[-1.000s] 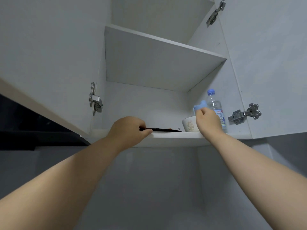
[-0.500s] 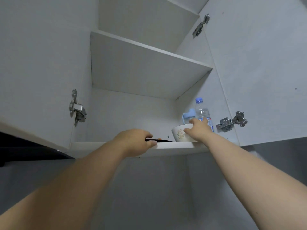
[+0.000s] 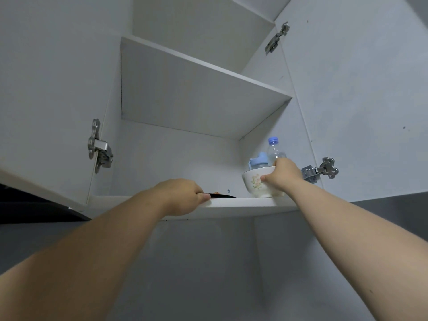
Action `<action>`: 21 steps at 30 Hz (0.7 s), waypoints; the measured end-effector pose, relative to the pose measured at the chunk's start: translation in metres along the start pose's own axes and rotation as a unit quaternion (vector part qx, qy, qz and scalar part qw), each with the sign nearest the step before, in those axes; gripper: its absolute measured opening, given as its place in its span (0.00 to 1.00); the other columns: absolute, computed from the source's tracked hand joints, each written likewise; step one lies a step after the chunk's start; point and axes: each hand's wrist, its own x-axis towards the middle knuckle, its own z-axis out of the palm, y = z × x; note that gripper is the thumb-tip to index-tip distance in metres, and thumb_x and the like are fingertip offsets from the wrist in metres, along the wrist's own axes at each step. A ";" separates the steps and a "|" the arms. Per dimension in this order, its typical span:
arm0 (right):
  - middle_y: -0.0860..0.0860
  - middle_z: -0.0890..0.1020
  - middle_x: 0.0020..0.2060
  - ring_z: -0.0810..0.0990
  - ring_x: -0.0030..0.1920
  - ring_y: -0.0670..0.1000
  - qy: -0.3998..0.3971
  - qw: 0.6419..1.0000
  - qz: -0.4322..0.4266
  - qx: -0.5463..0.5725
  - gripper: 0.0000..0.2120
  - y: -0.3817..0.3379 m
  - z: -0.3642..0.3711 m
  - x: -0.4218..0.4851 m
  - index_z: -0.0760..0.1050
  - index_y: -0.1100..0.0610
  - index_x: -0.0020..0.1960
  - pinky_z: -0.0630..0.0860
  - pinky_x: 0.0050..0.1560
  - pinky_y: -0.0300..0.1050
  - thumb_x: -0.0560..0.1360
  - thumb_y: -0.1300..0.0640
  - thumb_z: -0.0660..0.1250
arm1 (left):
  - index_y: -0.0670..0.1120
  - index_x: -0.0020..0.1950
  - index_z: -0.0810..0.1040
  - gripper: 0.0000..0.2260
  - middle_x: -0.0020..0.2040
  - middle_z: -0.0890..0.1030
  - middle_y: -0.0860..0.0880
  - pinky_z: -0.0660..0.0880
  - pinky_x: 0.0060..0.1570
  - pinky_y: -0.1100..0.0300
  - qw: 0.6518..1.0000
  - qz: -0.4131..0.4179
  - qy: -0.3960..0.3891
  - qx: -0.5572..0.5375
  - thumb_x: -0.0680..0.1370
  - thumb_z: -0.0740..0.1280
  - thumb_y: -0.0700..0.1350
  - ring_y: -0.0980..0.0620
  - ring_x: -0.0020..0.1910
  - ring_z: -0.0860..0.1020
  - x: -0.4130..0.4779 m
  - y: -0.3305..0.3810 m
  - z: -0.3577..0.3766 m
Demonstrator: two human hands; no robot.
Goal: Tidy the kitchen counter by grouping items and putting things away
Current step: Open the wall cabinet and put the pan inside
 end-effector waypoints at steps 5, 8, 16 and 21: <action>0.55 0.79 0.53 0.78 0.53 0.58 -0.006 1.000 0.000 -0.005 0.19 0.002 -0.001 -0.004 0.75 0.58 0.54 0.68 0.42 0.43 0.68 0.50 0.72 | 0.48 0.56 0.78 0.18 0.38 0.74 0.52 0.65 0.39 0.58 1.000 -0.005 -0.005 -0.015 0.82 0.52 0.56 0.50 0.42 0.73 0.001 -0.003 0.001; 0.55 0.79 0.53 0.78 0.53 0.58 -0.007 1.000 -0.005 0.005 0.21 0.006 0.002 -0.006 0.75 0.58 0.56 0.68 0.42 0.42 0.68 0.50 0.72 | 0.47 0.56 0.78 0.18 0.39 0.73 0.52 0.65 0.39 0.58 0.999 -0.006 -0.026 -0.027 0.82 0.52 0.56 0.51 0.41 0.72 0.001 -0.003 -0.002; 0.54 0.79 0.49 0.72 0.44 0.53 -0.022 0.999 -0.029 -0.001 0.15 0.008 0.006 -0.007 0.73 0.58 0.51 0.65 0.40 0.41 0.71 0.50 0.71 | 0.48 0.66 0.74 0.20 0.57 0.77 0.49 0.68 0.56 0.58 0.997 -0.002 -0.068 -0.022 0.82 0.52 0.56 0.49 0.57 0.74 0.000 -0.009 -0.010; 0.52 0.75 0.45 0.71 0.44 0.53 -0.029 0.999 -0.044 0.009 0.13 0.010 0.009 -0.005 0.70 0.56 0.48 0.64 0.41 0.41 0.72 0.51 0.71 | 0.48 0.63 0.76 0.20 0.59 0.78 0.48 0.69 0.60 0.58 0.997 -0.002 -0.060 -0.043 0.81 0.53 0.57 0.49 0.59 0.74 0.000 -0.017 -0.009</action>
